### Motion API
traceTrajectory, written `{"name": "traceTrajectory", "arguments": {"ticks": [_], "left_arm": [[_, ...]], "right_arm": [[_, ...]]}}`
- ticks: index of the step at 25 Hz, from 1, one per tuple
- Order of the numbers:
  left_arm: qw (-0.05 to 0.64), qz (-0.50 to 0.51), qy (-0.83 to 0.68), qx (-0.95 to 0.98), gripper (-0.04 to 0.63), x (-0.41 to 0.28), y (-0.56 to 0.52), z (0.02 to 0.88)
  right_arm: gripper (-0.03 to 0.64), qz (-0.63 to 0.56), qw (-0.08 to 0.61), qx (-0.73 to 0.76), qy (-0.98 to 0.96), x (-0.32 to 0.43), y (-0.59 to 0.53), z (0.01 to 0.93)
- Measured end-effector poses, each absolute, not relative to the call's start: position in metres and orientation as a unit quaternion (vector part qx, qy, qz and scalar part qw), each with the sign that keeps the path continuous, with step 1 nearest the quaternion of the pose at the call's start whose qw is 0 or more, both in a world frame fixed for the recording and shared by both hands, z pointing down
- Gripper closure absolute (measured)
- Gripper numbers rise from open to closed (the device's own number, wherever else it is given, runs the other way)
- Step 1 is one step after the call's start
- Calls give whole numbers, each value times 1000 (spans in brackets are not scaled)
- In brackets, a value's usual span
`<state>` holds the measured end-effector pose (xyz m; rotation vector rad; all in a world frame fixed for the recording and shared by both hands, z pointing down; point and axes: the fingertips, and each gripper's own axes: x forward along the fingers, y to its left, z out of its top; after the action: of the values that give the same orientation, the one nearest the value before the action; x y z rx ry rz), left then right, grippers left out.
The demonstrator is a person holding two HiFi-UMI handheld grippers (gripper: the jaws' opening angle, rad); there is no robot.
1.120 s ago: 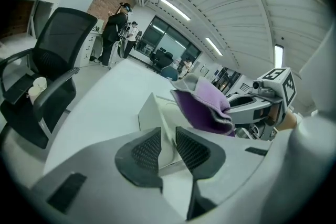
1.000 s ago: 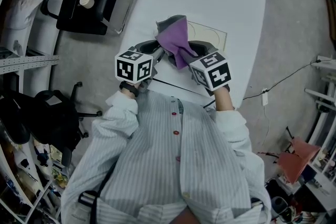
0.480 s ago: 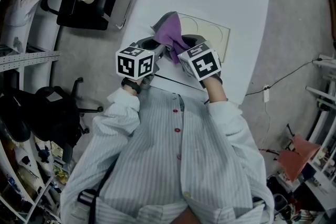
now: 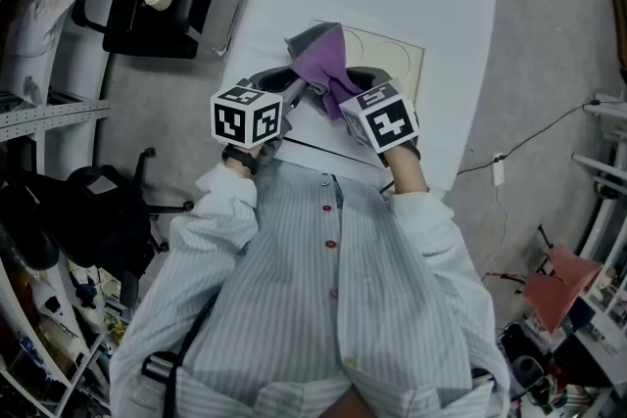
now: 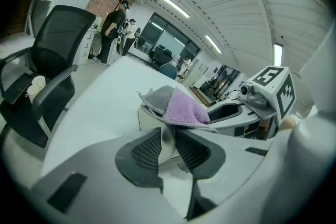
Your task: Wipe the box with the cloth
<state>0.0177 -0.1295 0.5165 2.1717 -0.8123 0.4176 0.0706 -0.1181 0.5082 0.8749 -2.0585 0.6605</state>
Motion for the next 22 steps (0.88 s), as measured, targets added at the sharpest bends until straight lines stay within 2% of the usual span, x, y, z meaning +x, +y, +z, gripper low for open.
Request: {"name": "traceTrajectory", "arguments": {"ticks": [22], "left_arm": [[373, 174, -322, 853, 522, 21, -127, 517]], "right_arm": [[525, 300, 419, 440, -735, 199, -83, 509]]}}
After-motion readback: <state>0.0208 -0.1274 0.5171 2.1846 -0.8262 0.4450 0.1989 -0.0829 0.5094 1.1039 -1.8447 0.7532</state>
